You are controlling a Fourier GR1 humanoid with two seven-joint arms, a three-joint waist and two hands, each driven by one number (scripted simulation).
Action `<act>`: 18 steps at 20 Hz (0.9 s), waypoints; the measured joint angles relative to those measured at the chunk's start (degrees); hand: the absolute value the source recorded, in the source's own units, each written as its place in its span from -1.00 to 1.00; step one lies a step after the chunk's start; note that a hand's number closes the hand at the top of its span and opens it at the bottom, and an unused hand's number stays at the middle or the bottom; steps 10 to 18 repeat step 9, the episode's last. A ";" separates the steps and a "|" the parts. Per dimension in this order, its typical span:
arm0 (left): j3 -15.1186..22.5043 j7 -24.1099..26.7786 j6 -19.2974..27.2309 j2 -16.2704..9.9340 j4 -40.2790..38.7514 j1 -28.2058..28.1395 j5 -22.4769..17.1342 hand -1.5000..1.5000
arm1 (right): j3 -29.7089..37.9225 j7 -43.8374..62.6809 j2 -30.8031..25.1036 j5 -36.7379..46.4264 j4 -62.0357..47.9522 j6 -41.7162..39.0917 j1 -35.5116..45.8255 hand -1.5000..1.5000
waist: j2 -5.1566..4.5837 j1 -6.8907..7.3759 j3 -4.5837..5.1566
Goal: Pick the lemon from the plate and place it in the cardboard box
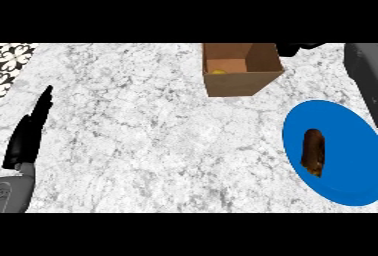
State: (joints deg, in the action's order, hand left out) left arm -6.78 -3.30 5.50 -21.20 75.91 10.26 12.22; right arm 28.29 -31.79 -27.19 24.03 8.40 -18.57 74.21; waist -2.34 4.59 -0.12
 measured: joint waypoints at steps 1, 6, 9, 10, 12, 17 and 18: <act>0.08 0.01 -0.15 0.04 0.21 -0.01 -0.07 0.00 | 0.18 0.13 -1.45 -0.09 -0.05 -0.71 -0.17 -1.00 | -0.08 0.20 -0.03; 0.73 -0.11 0.59 0.83 -0.17 0.86 0.79 0.00 | -0.12 -2.34 -7.11 0.48 -0.05 -5.04 -2.97 -1.00 | -0.54 0.53 -0.13; 1.20 -0.50 0.56 1.19 0.15 1.13 0.99 0.00 | -0.96 -3.86 -10.27 1.44 0.06 -7.89 -4.62 -1.00 | -0.73 0.88 -0.20; 1.20 -0.50 0.56 1.19 0.15 1.13 0.99 0.00 | -0.96 -3.86 -10.27 1.44 0.06 -7.89 -4.62 -1.00 | -0.73 0.88 -0.20; 1.20 -0.50 0.56 1.19 0.15 1.13 0.99 0.00 | -0.96 -3.86 -10.27 1.44 0.06 -7.89 -4.62 -1.00 | -0.73 0.88 -0.20; 1.20 -0.50 0.56 1.19 0.15 1.13 0.99 0.00 | -0.96 -3.86 -10.27 1.44 0.06 -7.89 -4.62 -1.00 | -0.73 0.88 -0.20; 1.20 -0.50 0.56 1.19 0.15 1.13 0.99 0.00 | -0.96 -3.86 -10.27 1.44 0.06 -7.89 -4.62 -1.00 | -0.73 0.88 -0.20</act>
